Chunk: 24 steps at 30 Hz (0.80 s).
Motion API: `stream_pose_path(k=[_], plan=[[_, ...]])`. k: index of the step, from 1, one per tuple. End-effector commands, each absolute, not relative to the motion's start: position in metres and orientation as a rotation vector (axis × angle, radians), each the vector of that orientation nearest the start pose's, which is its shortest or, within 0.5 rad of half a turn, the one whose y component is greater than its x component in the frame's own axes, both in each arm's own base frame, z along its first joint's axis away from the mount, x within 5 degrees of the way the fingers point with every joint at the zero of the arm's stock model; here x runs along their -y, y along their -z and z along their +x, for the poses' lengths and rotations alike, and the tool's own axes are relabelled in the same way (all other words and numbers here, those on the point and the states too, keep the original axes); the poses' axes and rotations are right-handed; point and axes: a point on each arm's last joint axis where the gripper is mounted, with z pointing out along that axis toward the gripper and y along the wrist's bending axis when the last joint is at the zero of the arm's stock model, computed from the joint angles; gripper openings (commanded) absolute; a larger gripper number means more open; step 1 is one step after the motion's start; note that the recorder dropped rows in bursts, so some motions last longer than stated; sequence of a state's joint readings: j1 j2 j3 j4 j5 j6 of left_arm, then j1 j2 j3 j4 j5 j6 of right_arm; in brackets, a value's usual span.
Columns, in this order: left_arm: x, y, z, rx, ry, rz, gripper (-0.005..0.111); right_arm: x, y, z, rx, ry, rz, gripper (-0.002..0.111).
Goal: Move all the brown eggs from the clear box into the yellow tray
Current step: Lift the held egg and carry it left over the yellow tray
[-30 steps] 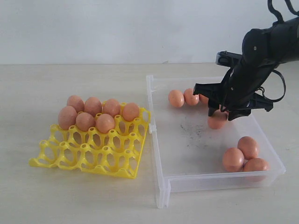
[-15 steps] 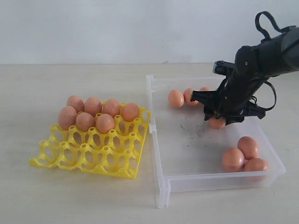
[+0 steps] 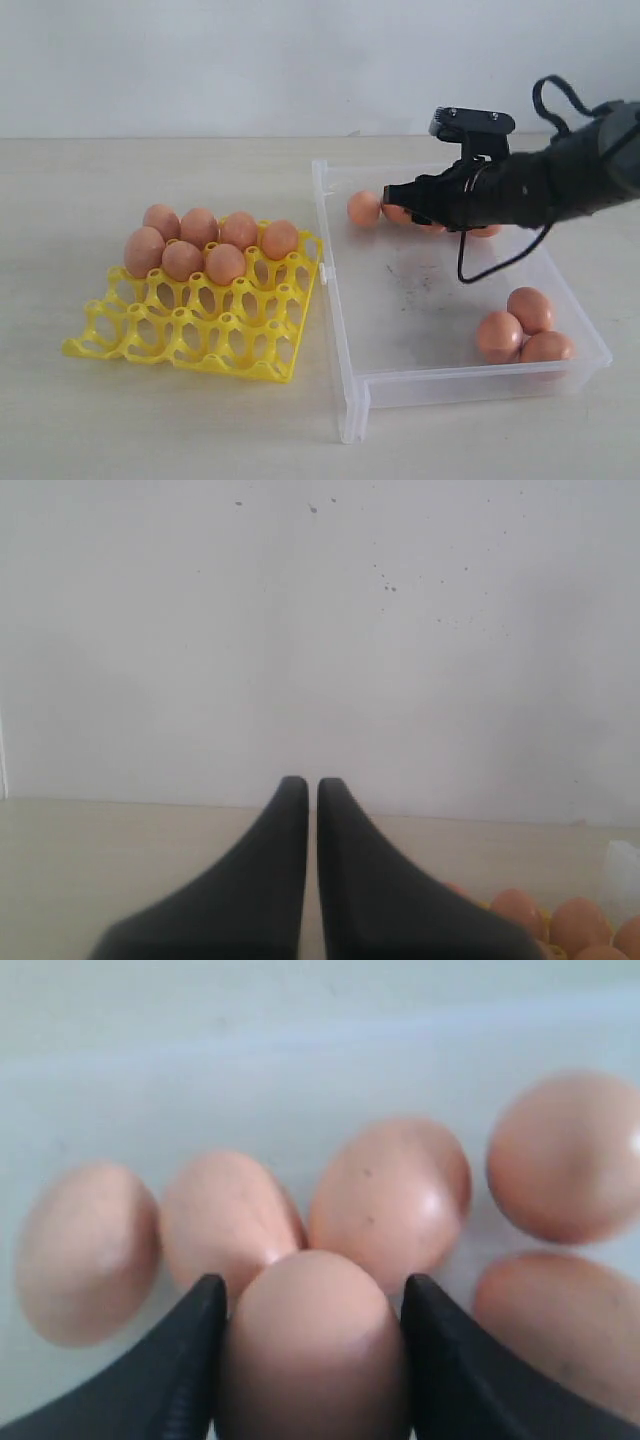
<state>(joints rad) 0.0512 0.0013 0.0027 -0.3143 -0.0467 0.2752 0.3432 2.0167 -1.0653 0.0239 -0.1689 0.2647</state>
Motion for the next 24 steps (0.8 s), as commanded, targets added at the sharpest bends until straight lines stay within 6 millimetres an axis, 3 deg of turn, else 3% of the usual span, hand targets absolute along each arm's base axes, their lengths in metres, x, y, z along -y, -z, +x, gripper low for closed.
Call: stream_pose_path(k=[1, 4, 10, 13, 19, 21, 24], plan=[[-0.004, -0.218, 0.055, -1.432, -0.018, -0.076, 0.004, -0.137, -0.139, 0.352, -1.817, -0.447, -0.098, 0.000], [-0.004, -0.218, 0.055, -1.432, -0.018, -0.076, 0.004, -0.138, -0.146, 0.326, -1.564, -0.553, -0.173, 0.000], [-0.004, -0.218, 0.055, -1.432, -0.018, -0.076, 0.004, -0.169, -0.148, 0.303, -1.488, -0.763, -0.632, 0.000], [-0.004, -0.218, 0.055, -1.432, -0.018, -0.076, 0.004, -0.182, -0.154, 0.301, -1.430, -0.859, -0.787, 0.000], [-0.004, -0.218, 0.055, -1.432, -0.018, -0.076, 0.004, -0.196, -0.166, 0.303, -1.368, -0.960, -0.906, 0.000], [-0.004, -0.218, 0.055, -1.432, -0.018, -0.076, 0.004, -0.202, -0.169, 0.303, -1.349, -0.967, -0.918, 0.000], [-0.004, -0.218, 0.055, -1.432, -0.018, -0.076, 0.004, -0.214, -0.159, 0.303, -1.457, -0.883, -1.009, 0.000]])
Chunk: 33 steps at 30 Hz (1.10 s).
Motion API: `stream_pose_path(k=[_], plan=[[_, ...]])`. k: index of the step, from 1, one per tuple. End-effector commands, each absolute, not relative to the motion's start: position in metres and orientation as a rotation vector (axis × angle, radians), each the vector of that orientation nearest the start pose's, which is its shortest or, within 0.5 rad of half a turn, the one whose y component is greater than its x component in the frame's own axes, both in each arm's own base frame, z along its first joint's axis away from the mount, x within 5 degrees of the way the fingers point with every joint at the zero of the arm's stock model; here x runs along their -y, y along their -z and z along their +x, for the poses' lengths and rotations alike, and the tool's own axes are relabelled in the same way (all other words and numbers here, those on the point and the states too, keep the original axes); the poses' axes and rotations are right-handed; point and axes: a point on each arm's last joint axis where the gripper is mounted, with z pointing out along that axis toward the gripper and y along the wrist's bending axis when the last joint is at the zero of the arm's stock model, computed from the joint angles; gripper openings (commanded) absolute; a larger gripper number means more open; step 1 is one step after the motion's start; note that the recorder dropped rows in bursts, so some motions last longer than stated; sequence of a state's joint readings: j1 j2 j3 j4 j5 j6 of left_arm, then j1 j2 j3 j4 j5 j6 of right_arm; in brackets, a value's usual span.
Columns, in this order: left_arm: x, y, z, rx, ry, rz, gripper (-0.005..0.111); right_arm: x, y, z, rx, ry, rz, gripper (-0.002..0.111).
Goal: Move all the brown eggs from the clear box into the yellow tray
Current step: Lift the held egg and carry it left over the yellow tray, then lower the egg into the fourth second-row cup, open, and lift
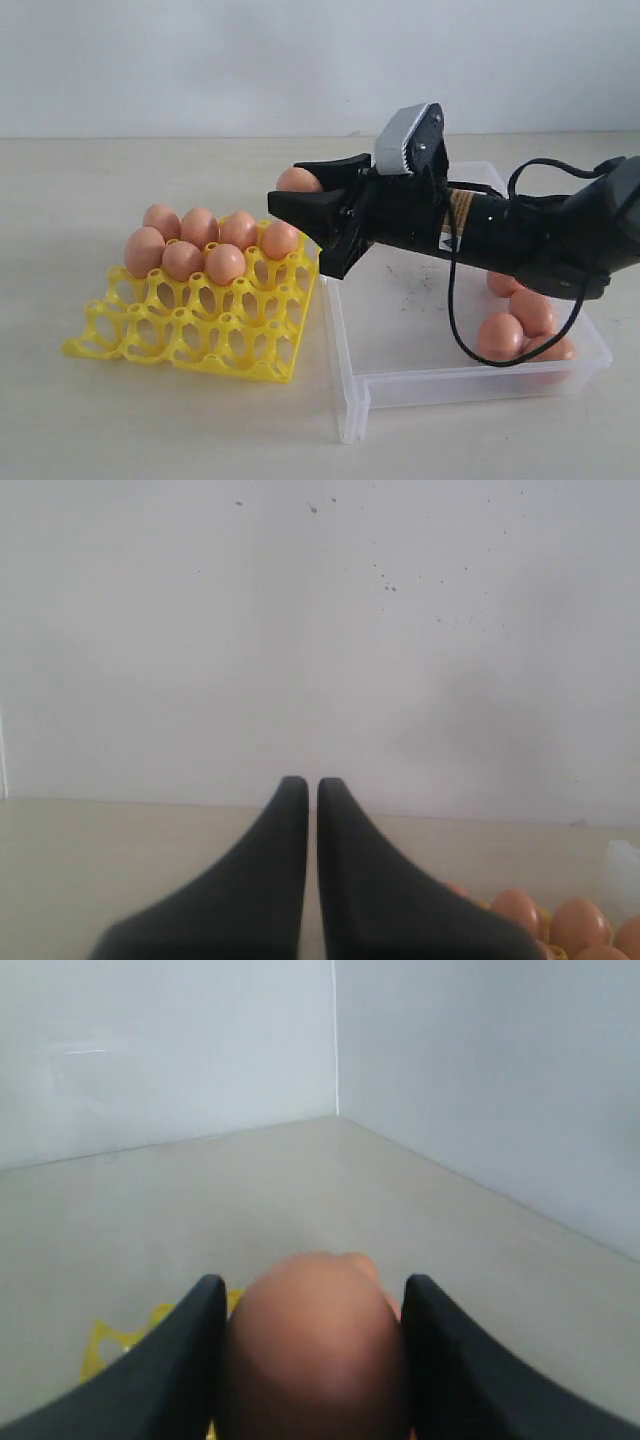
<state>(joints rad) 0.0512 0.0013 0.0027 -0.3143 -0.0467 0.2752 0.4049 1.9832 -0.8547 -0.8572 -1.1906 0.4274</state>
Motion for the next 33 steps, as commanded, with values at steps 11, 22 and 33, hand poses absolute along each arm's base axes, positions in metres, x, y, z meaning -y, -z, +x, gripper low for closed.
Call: stream_pose_path(k=[11, 22, 33], plan=[[-0.004, -0.218, 0.055, -1.432, -0.018, -0.076, 0.004, -0.233, -0.152, 0.307, -1.599, -0.729, -1.173, 0.000], [-0.004, -0.218, 0.055, -1.432, -0.018, -0.076, 0.004, -0.234, -0.154, 0.314, -1.689, -0.727, -1.143, 0.000], [-0.004, -0.218, 0.055, -1.432, -0.018, -0.076, 0.004, -0.275, -0.140, 0.312, -1.625, -0.761, -1.254, 0.000]])
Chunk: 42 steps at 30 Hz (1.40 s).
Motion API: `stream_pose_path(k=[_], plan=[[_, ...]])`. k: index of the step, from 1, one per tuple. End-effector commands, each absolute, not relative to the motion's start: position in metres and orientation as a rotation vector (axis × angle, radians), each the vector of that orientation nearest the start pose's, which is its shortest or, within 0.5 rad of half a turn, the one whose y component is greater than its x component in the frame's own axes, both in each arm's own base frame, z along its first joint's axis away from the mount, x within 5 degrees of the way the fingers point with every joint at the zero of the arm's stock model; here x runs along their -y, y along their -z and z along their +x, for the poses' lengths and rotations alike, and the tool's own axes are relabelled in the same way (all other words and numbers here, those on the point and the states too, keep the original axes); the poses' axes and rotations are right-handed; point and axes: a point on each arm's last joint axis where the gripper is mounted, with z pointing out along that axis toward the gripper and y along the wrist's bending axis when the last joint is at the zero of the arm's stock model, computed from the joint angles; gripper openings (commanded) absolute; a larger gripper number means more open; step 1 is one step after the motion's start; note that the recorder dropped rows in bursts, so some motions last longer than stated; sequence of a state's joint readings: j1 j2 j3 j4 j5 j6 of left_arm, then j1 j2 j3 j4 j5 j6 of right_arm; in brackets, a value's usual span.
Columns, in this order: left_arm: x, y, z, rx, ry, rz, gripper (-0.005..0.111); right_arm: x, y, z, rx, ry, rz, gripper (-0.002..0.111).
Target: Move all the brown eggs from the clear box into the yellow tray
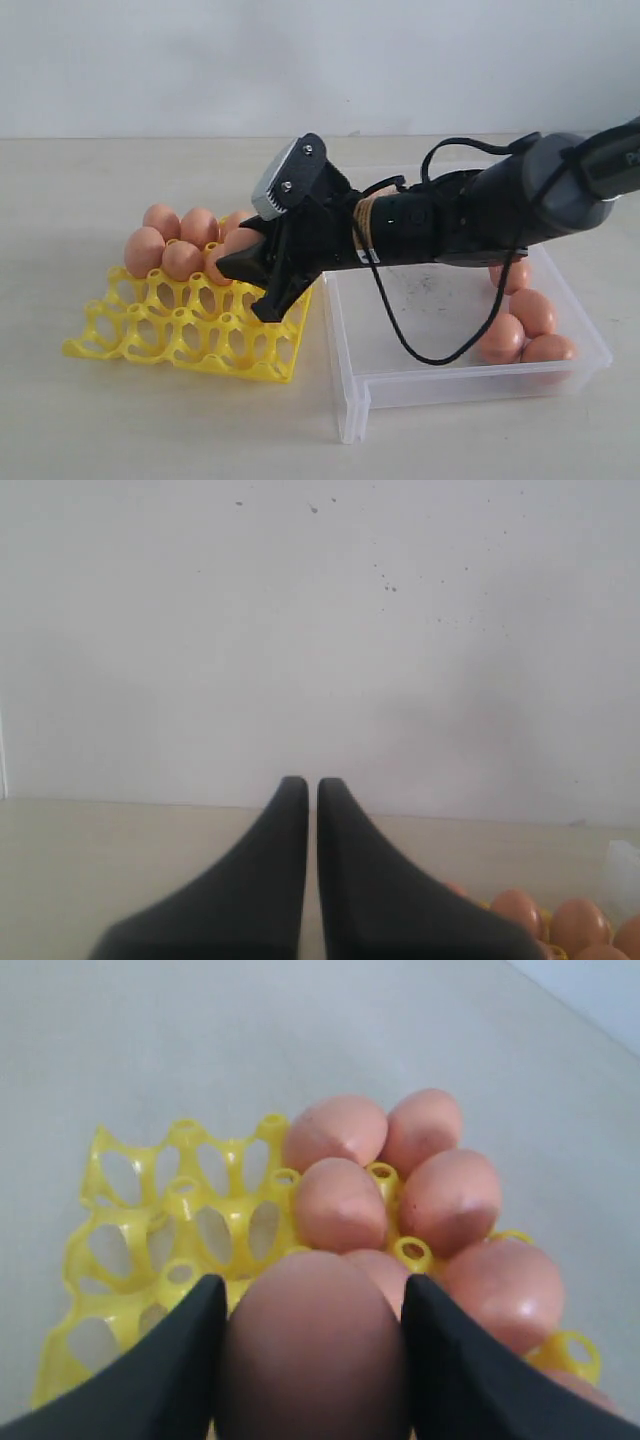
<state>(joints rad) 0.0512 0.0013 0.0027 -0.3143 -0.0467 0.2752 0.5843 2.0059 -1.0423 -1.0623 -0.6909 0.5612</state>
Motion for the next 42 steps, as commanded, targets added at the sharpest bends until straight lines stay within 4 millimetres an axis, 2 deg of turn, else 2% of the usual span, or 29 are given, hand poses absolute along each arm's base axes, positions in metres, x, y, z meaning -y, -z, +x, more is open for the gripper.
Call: stream_pose_path(k=[1, 8, 13, 15, 18, 19, 21, 22, 26, 28, 30, 32, 33, 34, 36, 37, 38, 39, 40, 41, 42], plan=[[-0.004, -0.218, 0.055, -1.432, -0.018, -0.076, 0.004, -0.279, -0.135, 0.317, -1.659, -0.783, -1.225, 0.000], [-0.004, -0.218, 0.055, -1.432, -0.018, -0.076, 0.004, -0.274, -0.125, 0.324, -1.729, -0.664, -1.255, 0.000], [-0.004, -0.218, 0.055, -1.432, -0.018, -0.076, 0.004, -0.273, -0.124, 0.325, -1.787, -0.677, -1.205, 0.002], [-0.004, -0.218, 0.055, -1.432, -0.018, -0.076, 0.004, -0.273, -0.124, 0.325, -1.787, -0.677, -1.205, 0.008], [-0.004, -0.218, 0.055, -1.432, -0.018, -0.076, 0.004, -0.273, -0.124, 0.325, -1.785, -0.679, -1.205, 0.030], [-0.004, -0.218, 0.055, -1.432, -0.018, -0.076, 0.004, -0.273, -0.124, 0.325, -1.789, -0.682, -1.201, 0.043], [-0.004, -0.218, 0.055, -1.432, -0.018, -0.076, 0.004, -0.273, -0.124, 0.325, -1.800, -0.691, -1.188, 0.058], [-0.004, -0.218, 0.055, -1.432, -0.018, -0.076, 0.004, -0.273, -0.124, 0.325, -1.800, -0.691, -1.188, 0.062], [-0.004, -0.218, 0.055, -1.432, -0.018, -0.076, 0.004, -0.273, -0.126, 0.326, -1.795, -0.680, -1.191, 0.062], [-0.004, -0.218, 0.055, -1.432, -0.018, -0.076, 0.004, -0.272, -0.133, 0.328, -1.786, -0.663, -1.175, 0.062], [-0.004, -0.218, 0.055, -1.432, -0.018, -0.076, 0.004, -0.270, -0.148, 0.329, -1.778, -0.625, -1.149, 0.062], [-0.004, -0.218, 0.055, -1.432, -0.018, -0.076, 0.004, -0.266, -0.176, 0.329, -1.744, -0.575, -1.122, 0.062], [-0.004, -0.218, 0.055, -1.432, -0.018, -0.076, 0.004, -0.261, -0.201, 0.327, -1.724, -0.555, -1.077, 0.062], [-0.004, -0.218, 0.055, -1.432, -0.018, -0.076, 0.004, -0.258, -0.216, 0.325, -1.719, -0.557, -1.040, 0.062], [-0.004, -0.218, 0.055, -1.432, -0.018, -0.076, 0.004, -0.244, -0.265, 0.313, -1.780, -0.656, -0.785, 0.062], [-0.004, -0.218, 0.055, -1.432, -0.018, -0.076, 0.004, -0.240, -0.275, 0.307, -1.791, -0.690, -0.725, 0.062], [-0.004, -0.218, 0.055, -1.432, -0.018, -0.076, 0.004, -0.232, -0.289, 0.294, -1.777, -0.725, -0.714, 0.061], [-0.004, -0.218, 0.055, -1.432, -0.018, -0.076, 0.004, -0.229, -0.295, 0.285, -1.743, -0.718, -0.765, 0.057], [-0.004, -0.218, 0.055, -1.432, -0.018, -0.076, 0.004, -0.223, -0.304, 0.266, -1.654, -0.684, -0.909, 0.043], [-0.004, -0.218, 0.055, -1.432, -0.018, -0.076, 0.004, -0.219, -0.306, 0.258, -1.620, -0.655, -0.979, 0.032], [-0.004, -0.218, 0.055, -1.432, -0.018, -0.076, 0.004, -0.211, -0.307, 0.242, -1.571, -0.601, -1.088, 0.010]])
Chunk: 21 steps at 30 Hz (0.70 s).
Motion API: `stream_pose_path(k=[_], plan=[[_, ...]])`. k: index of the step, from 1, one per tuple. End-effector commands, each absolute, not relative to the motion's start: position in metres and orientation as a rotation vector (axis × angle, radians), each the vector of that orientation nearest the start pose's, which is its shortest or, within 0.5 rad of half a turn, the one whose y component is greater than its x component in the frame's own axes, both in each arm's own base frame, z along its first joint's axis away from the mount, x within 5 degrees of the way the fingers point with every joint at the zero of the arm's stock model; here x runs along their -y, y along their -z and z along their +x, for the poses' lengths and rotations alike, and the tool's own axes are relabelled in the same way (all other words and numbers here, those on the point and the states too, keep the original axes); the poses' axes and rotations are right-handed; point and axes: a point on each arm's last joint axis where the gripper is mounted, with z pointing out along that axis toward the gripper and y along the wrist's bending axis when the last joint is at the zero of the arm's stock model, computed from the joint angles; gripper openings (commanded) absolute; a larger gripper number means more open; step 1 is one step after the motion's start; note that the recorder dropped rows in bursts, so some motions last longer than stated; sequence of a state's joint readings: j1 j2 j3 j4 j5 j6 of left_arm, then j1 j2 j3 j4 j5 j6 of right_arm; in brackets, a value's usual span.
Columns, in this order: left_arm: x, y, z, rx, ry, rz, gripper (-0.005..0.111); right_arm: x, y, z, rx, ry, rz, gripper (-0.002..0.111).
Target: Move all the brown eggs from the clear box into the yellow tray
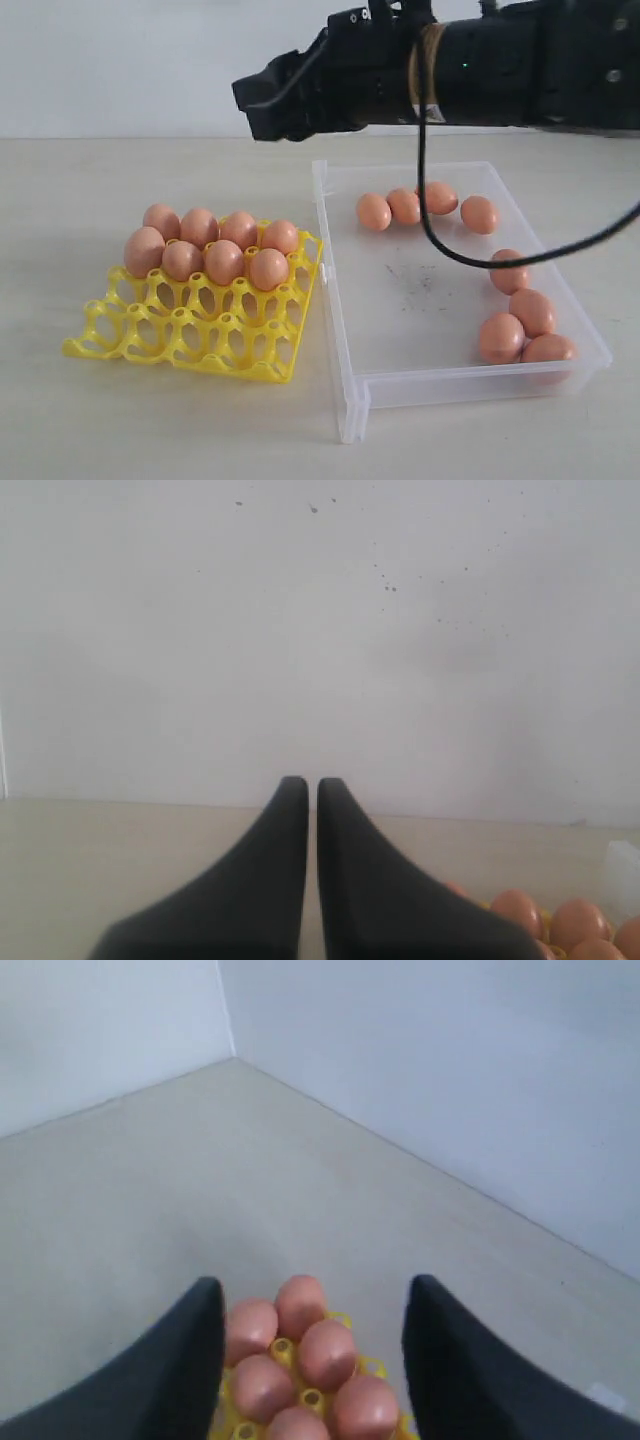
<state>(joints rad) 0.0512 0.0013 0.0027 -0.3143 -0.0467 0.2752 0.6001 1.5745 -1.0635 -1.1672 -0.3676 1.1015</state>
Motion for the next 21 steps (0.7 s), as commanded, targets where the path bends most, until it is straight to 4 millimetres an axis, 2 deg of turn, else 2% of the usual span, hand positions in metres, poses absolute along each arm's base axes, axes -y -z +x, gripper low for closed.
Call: stream_pose_path(k=[1, 2, 5, 11, 14, 18, 21], plan=[[-0.004, -0.218, 0.055, -1.432, -0.018, -0.076, 0.004, -0.206, -0.306, 0.233, -1.550, -0.570, -1.137, -0.001], [-0.004, -0.218, 0.055, -1.432, -0.018, -0.076, 0.004, -0.196, -0.302, 0.219, -1.536, -0.531, -1.197, 0.000], [-0.004, -0.218, 0.055, -1.432, -0.018, -0.076, 0.004, -0.181, -0.294, 0.204, -1.549, -0.476, -1.209, 0.000], [-0.004, -0.218, 0.055, -1.432, -0.018, -0.076, 0.004, -0.158, -0.263, 0.198, -1.752, -0.374, -1.038, 0.000], [-0.004, -0.218, 0.055, -1.432, -0.018, -0.076, 0.004, -0.156, -0.250, 0.192, -1.799, -0.418, -1.030, 0.000], [-0.004, -0.218, 0.055, -1.432, -0.018, -0.076, 0.004, -0.161, -0.239, 0.176, -1.727, -0.549, -1.125, 0.000], [-0.004, -0.218, 0.055, -1.432, -0.018, -0.076, 0.004, -0.159, -0.229, 0.171, -1.715, -0.528, -1.124, 0.000]])
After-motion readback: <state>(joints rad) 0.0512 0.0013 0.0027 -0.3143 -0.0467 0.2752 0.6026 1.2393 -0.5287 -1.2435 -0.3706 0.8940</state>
